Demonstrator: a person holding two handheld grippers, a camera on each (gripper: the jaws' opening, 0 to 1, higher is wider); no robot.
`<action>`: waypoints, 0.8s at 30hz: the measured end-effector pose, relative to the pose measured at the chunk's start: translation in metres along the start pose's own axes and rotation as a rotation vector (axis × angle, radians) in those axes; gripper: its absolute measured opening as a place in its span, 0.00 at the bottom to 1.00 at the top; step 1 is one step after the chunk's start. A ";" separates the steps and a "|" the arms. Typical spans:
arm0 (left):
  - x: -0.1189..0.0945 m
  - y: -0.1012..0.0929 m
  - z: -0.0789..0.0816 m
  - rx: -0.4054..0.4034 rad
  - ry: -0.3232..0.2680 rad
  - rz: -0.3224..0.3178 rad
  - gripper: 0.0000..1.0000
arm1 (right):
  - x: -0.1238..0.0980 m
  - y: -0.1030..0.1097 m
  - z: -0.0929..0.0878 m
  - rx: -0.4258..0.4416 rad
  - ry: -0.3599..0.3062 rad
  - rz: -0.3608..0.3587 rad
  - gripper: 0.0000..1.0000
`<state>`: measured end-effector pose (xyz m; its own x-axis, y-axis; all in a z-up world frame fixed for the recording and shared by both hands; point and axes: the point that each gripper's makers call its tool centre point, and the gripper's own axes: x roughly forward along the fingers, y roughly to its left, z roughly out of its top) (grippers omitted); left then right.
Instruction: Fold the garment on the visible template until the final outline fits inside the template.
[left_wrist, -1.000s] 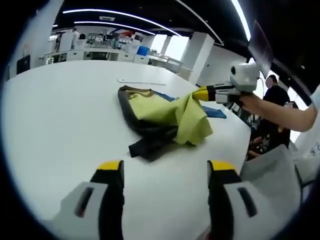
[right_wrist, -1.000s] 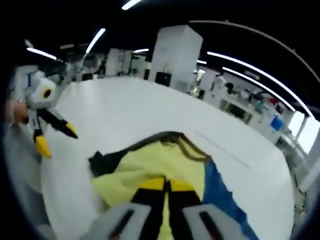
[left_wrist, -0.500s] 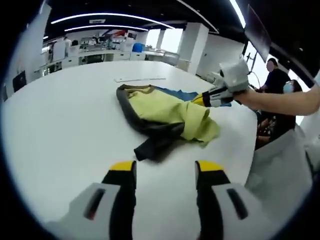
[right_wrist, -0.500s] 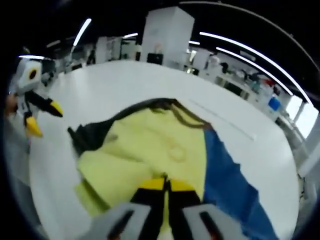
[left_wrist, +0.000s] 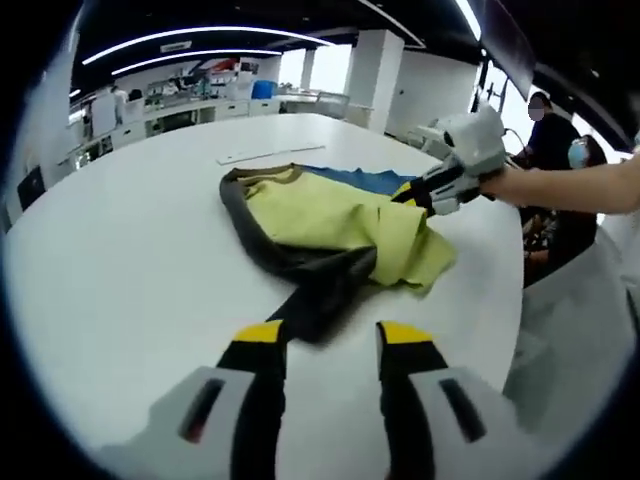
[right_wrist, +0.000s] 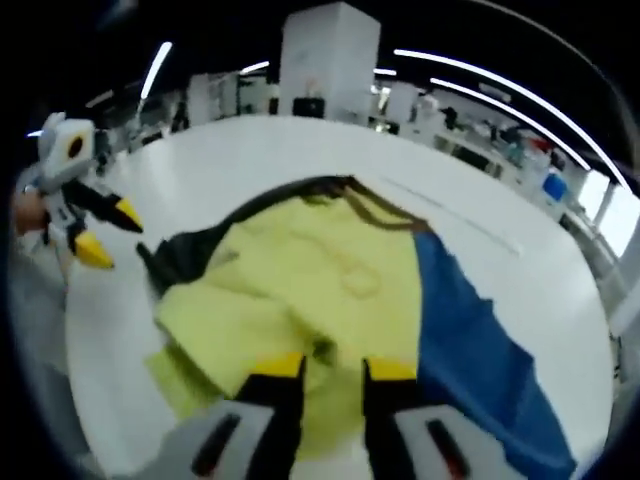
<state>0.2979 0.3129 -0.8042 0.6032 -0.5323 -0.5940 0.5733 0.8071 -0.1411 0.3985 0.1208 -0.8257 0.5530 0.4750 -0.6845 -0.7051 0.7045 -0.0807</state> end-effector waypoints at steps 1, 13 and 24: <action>0.001 0.001 0.000 0.004 0.003 -0.002 0.31 | -0.004 -0.003 0.002 0.007 -0.013 -0.004 0.37; 0.008 -0.006 0.005 0.039 0.013 -0.026 0.29 | -0.051 0.014 0.012 -0.008 -0.148 0.095 0.87; 0.016 -0.006 0.012 0.062 0.014 -0.049 0.25 | -0.076 0.028 0.004 0.006 -0.167 0.158 0.99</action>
<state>0.3106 0.2963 -0.8029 0.5657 -0.5667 -0.5990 0.6355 0.7625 -0.1212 0.3384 0.1062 -0.7729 0.5020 0.6602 -0.5587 -0.7864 0.6173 0.0229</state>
